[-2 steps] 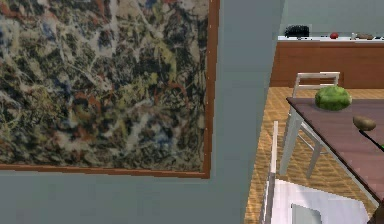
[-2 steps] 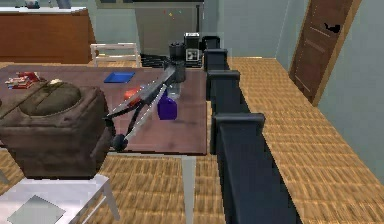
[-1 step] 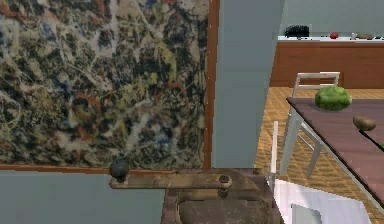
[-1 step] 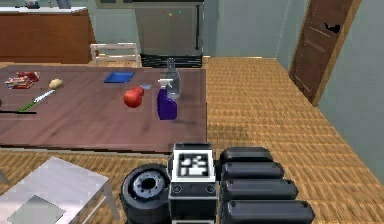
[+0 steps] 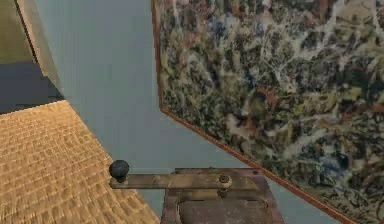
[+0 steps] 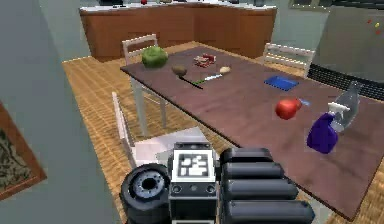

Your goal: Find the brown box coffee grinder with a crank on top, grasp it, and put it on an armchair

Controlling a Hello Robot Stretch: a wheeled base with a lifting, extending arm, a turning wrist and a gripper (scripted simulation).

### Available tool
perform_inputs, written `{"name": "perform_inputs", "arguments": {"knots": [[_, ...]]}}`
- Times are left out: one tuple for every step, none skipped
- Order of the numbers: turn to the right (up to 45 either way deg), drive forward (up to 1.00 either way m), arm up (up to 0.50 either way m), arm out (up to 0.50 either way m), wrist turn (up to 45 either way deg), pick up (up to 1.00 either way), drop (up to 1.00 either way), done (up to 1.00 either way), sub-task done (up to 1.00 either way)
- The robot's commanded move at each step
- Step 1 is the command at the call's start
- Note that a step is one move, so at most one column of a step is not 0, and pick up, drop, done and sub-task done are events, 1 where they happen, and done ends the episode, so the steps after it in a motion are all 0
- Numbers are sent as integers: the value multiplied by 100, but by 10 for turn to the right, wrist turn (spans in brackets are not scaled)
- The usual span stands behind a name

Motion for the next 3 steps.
{"name": "perform_inputs", "arguments": {"knots": [[-450, 0, 0, 0, 0, 0, 0, 0, 0], [-450, 0, 0, 0, 0, 0, 0, 0, 0], [-420, 0, 0, 0, 0, 0, 0, 0, 0]]}}
